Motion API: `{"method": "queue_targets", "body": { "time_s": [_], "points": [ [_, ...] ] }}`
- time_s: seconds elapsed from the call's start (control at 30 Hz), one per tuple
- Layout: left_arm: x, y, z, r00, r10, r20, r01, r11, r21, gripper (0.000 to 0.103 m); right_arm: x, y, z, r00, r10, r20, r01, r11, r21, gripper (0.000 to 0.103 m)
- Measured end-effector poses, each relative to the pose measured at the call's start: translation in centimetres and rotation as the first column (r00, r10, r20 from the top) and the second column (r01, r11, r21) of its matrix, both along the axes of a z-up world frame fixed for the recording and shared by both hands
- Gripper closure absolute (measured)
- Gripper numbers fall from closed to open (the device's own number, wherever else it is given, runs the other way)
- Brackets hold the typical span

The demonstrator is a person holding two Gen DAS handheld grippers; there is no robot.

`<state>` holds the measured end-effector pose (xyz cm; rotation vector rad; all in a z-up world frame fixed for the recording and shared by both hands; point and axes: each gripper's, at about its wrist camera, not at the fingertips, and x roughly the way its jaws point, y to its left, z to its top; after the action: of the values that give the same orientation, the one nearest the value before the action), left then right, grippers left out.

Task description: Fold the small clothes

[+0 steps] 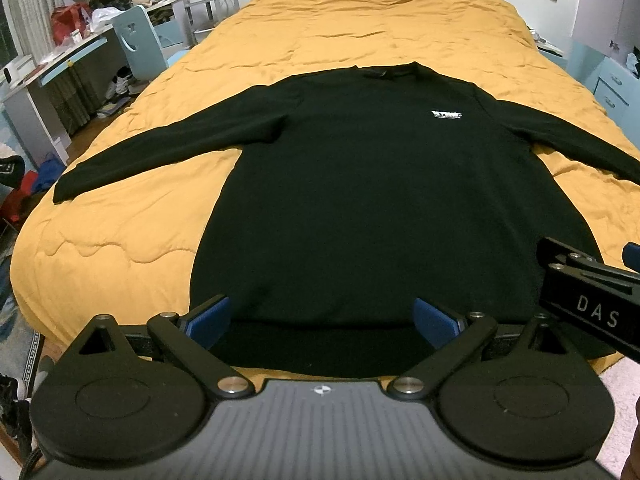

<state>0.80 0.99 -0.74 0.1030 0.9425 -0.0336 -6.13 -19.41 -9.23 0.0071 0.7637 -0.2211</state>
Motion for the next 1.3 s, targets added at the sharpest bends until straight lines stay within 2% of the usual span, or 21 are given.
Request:
{"method": "queue_targets", "body": {
  "time_s": [0.73,0.87,1.03,1.13,1.2,1.27,1.3],
  "points": [
    [0.9,0.6,-0.7,1.000,0.008,-0.012,-0.008,1.000,0.000,0.000,1.0,0.2,-0.9,1.000,0.012,-0.028,-0.012,1.000,-0.003,0.020],
    [1.4,1.2,-1.1,1.000,-0.013,0.008,0.013,1.000,-0.016,0.000,1.6,0.2,-1.0,0.999,0.035,-0.021,-0.034,0.999,0.006,0.020],
    [3.0,3.3,-1.2,0.997,-0.005,0.079,0.005,1.000,-0.003,0.001,3.8,1.0,-0.5,0.995,0.095,0.025,-0.096,0.995,0.013,0.020],
    [4.5,6.6,-0.9,0.989,0.057,0.135,-0.048,0.996,-0.070,0.006,5.7,2.0,0.0,0.981,0.178,0.072,-0.182,0.982,0.046,0.020],
    [5.8,9.9,-1.1,0.978,0.119,0.174,-0.095,0.986,-0.136,0.007,7.0,3.3,0.2,0.965,0.237,0.108,-0.241,0.970,0.022,0.020],
    [6.7,13.2,-1.5,0.968,0.135,0.212,-0.091,0.974,-0.207,0.006,8.3,4.6,0.2,0.950,0.287,0.121,-0.287,0.958,-0.014,0.020],
    [7.3,15.2,-1.8,0.966,0.158,0.204,-0.102,0.960,-0.261,0.006,9.1,5.4,0.1,0.944,0.303,0.126,-0.301,0.953,-0.038,0.020]
  ]
}}
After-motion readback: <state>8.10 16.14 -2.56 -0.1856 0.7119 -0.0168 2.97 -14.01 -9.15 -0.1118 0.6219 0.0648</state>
